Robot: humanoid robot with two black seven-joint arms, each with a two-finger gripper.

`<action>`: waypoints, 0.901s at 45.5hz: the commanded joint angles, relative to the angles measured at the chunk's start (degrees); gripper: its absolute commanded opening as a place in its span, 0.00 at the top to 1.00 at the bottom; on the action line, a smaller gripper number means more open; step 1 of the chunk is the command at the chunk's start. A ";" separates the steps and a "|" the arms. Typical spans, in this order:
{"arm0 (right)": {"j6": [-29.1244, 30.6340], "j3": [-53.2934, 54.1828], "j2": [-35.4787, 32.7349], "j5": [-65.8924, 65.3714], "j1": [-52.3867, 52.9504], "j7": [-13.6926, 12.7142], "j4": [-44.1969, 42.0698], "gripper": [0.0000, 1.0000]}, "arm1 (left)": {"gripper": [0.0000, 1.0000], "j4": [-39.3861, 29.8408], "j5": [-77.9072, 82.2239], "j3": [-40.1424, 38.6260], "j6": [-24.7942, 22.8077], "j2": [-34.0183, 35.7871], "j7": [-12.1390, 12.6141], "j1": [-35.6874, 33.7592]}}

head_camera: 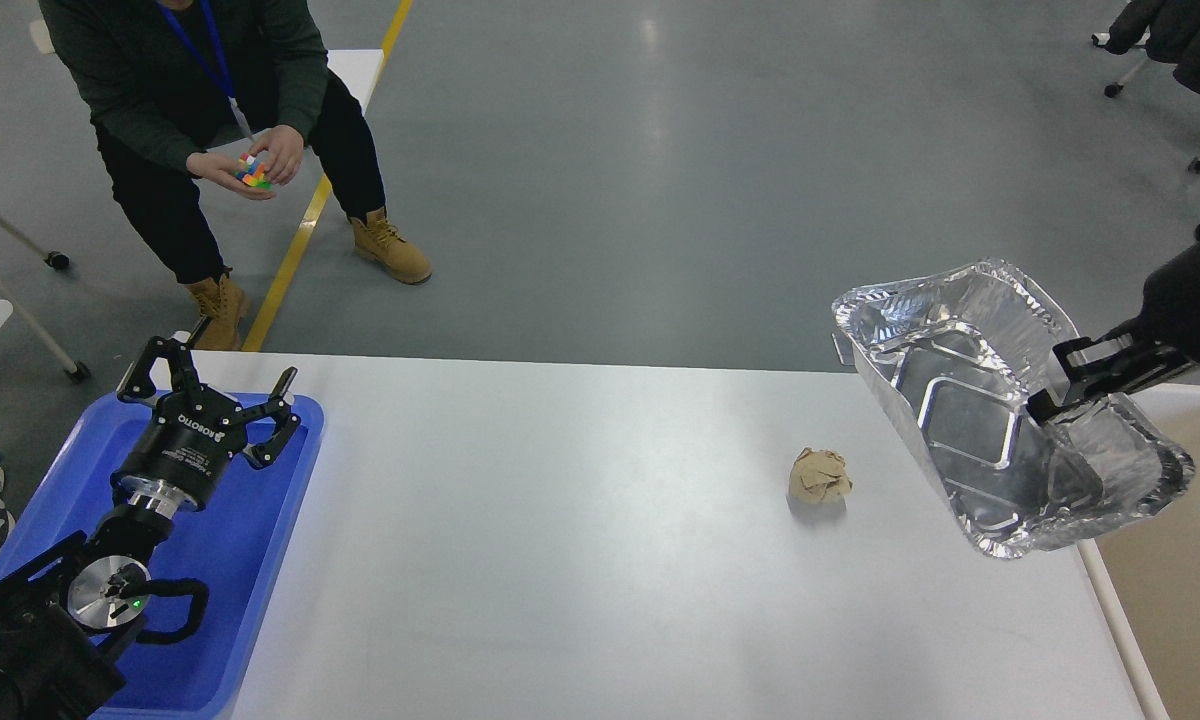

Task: Tidy desktop
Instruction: 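Lift the foil tray with the right gripper toward the white bin, then lower the foil tray into the white bin and release it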

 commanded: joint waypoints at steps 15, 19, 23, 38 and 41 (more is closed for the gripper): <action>-1.39 -5.14 3.88 12.06 -3.84 0.29 -10.90 1.00 | 0.01 0.00 -0.06 0.02 0.00 0.00 0.00 -0.01; -1.57 -8.57 3.44 16.54 -6.83 0.38 -15.39 1.00 | 0.01 0.00 -0.06 0.02 0.00 0.00 0.00 -0.01; -2.18 -9.63 2.56 19.45 -9.64 0.38 -18.91 1.00 | 0.01 0.00 -0.06 0.02 0.00 0.00 0.00 -0.01; -6.14 -8.66 -1.83 34.21 -26.69 0.20 -32.61 1.00 | 0.01 0.00 -0.06 0.02 0.00 0.00 0.00 -0.01; -6.31 -8.05 -2.36 37.90 -30.90 0.12 -36.74 1.00 | 0.01 0.00 0.03 0.02 0.00 0.00 0.00 -0.01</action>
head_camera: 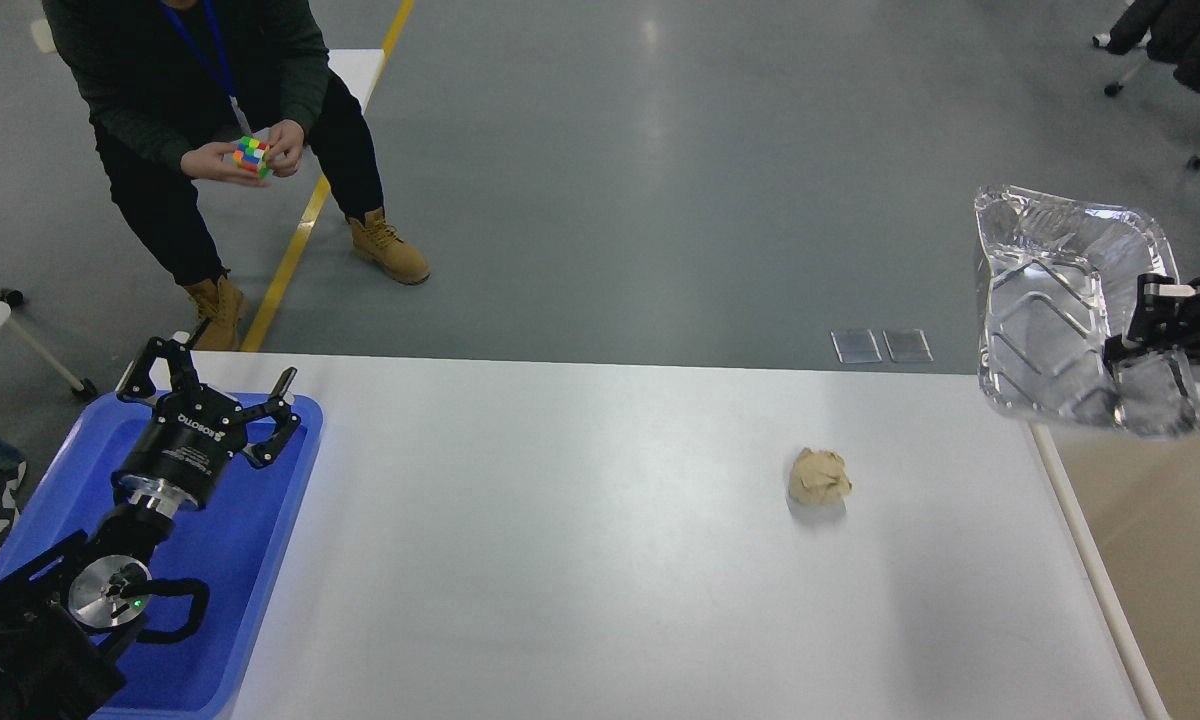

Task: Tidy desktop
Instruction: 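Lower the foil tray into the white bin and release it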

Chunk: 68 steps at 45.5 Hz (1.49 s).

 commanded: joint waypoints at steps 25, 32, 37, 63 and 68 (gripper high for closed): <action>-10.39 1.90 -5.65 20.33 -33.19 -11.56 -21.59 1.00 | 0.01 0.00 -0.02 0.00 0.00 0.00 0.00 0.00; -11.88 4.45 -5.65 21.83 -35.66 -13.85 -21.76 1.00 | 0.01 0.00 -0.02 0.00 0.00 0.00 0.00 0.00; -15.84 6.91 -5.48 24.90 -38.73 -16.22 -21.68 1.00 | 0.01 0.00 -0.02 0.00 0.00 0.00 0.00 0.00; -25.60 23.70 -2.14 27.72 -58.68 -19.56 -28.71 1.00 | 0.01 0.00 -0.02 0.00 0.00 0.00 0.00 0.00; -26.65 25.37 -0.30 27.72 -61.41 -19.56 -31.08 1.00 | 0.01 0.00 -0.02 0.09 0.00 0.00 0.00 0.00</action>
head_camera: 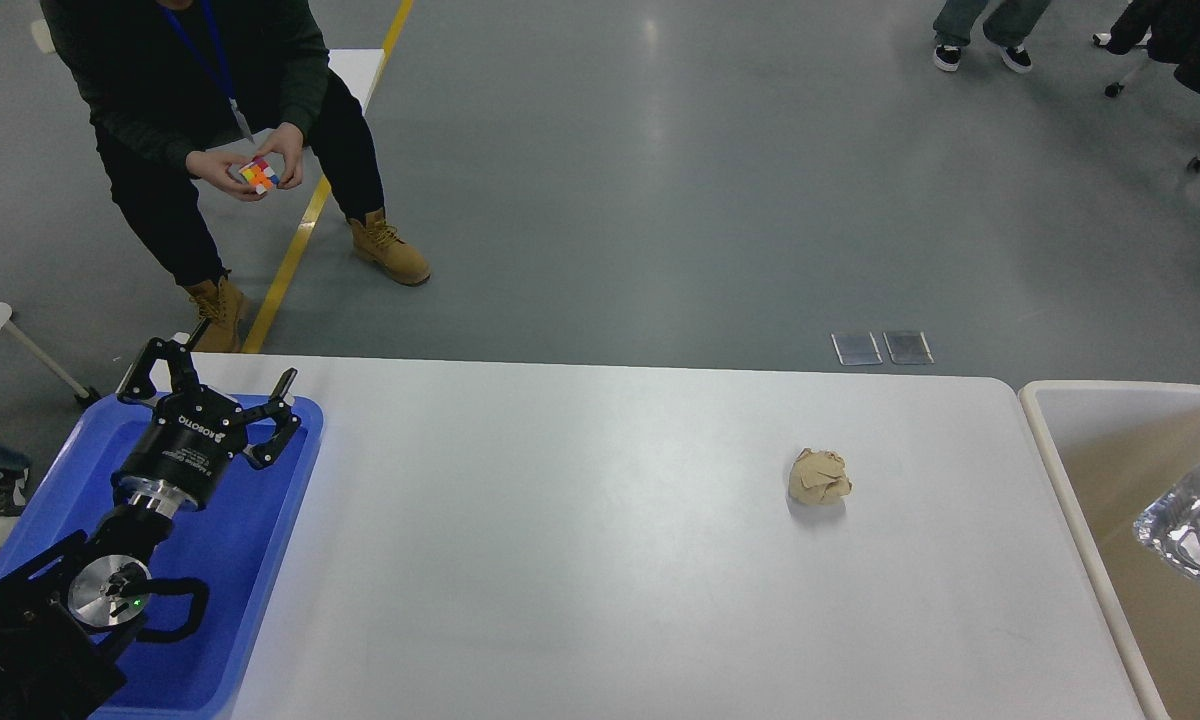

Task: Tidy desktop
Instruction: 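Lower the foil tray into the white bin and release it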

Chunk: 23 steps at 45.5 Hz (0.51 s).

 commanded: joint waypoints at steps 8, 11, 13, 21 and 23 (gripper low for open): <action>-3.68 8.33 4.69 0.47 -10.31 -0.56 -6.15 1.00 | 0.01 0.00 0.00 -0.02 0.00 0.00 0.00 0.00; -4.03 9.03 5.04 0.47 -10.93 -0.56 -6.15 1.00 | 0.01 0.00 0.00 -0.02 0.00 0.00 0.00 0.00; -4.21 9.29 5.13 0.39 -11.19 -0.56 -6.15 1.00 | 0.01 0.00 0.00 -0.02 0.00 0.00 0.00 0.00; -4.30 9.47 5.04 0.30 -11.28 -0.56 -6.15 1.00 | 0.01 0.00 0.00 -0.02 0.00 0.00 0.00 0.00; -4.39 9.56 4.86 0.30 -11.19 -0.48 -6.15 1.00 | 0.01 0.00 0.00 -0.02 0.00 0.00 0.00 0.00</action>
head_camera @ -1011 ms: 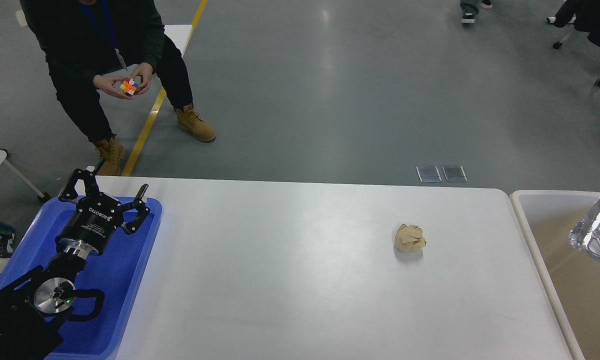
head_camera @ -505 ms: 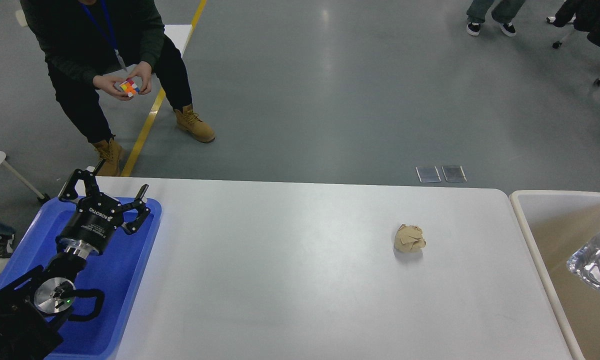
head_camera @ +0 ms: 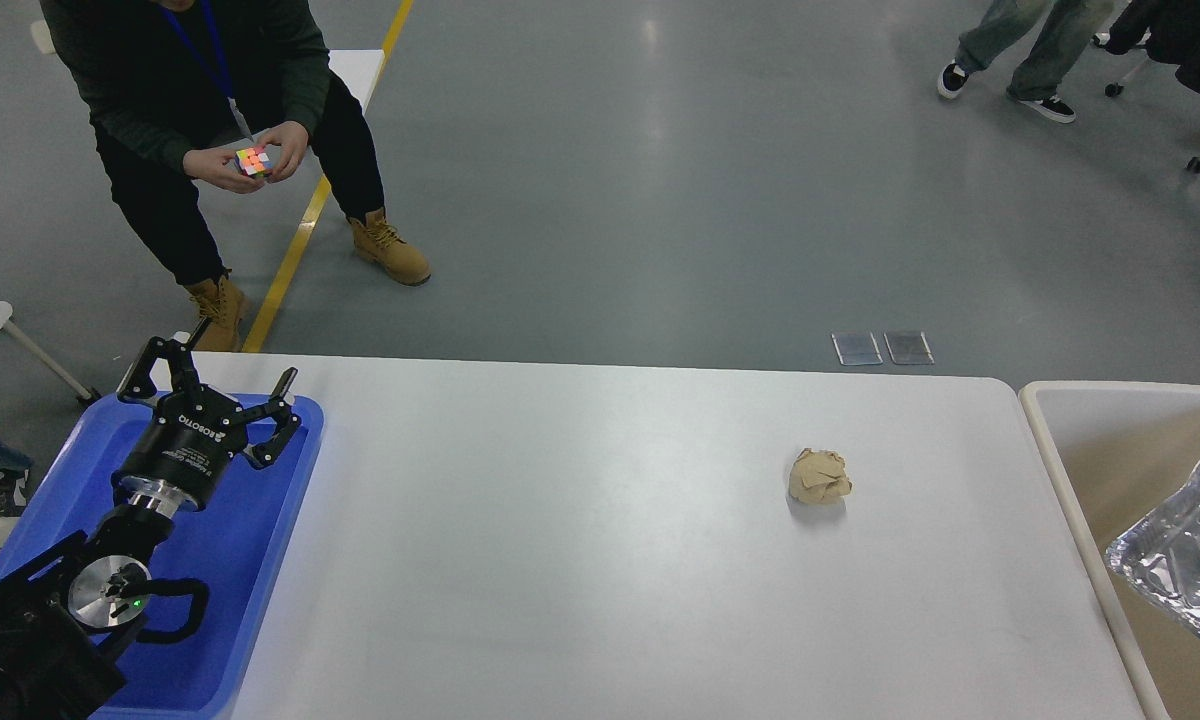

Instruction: Tidy desktop

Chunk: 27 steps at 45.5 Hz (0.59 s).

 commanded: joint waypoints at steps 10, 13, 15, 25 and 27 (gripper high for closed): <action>-4.97 2.17 -0.46 -0.77 -0.65 0.13 0.11 0.21 | 0.01 0.00 0.00 -0.02 0.00 0.00 0.00 0.00; -4.98 2.35 -0.99 -0.77 0.49 0.04 0.11 0.02 | 0.01 0.00 0.00 -0.02 0.00 0.00 0.00 0.00; -4.80 2.17 -1.95 -0.95 1.54 0.04 0.20 0.02 | 0.01 0.00 0.00 -0.02 0.00 0.00 0.00 0.00; -4.01 2.00 -7.40 -1.82 4.71 0.21 1.26 0.01 | 0.01 0.00 0.00 -0.02 0.00 0.00 0.00 0.00; -4.01 2.00 -8.28 -1.83 5.93 0.21 1.34 0.01 | 0.01 0.00 0.00 -0.02 0.00 0.00 0.00 0.00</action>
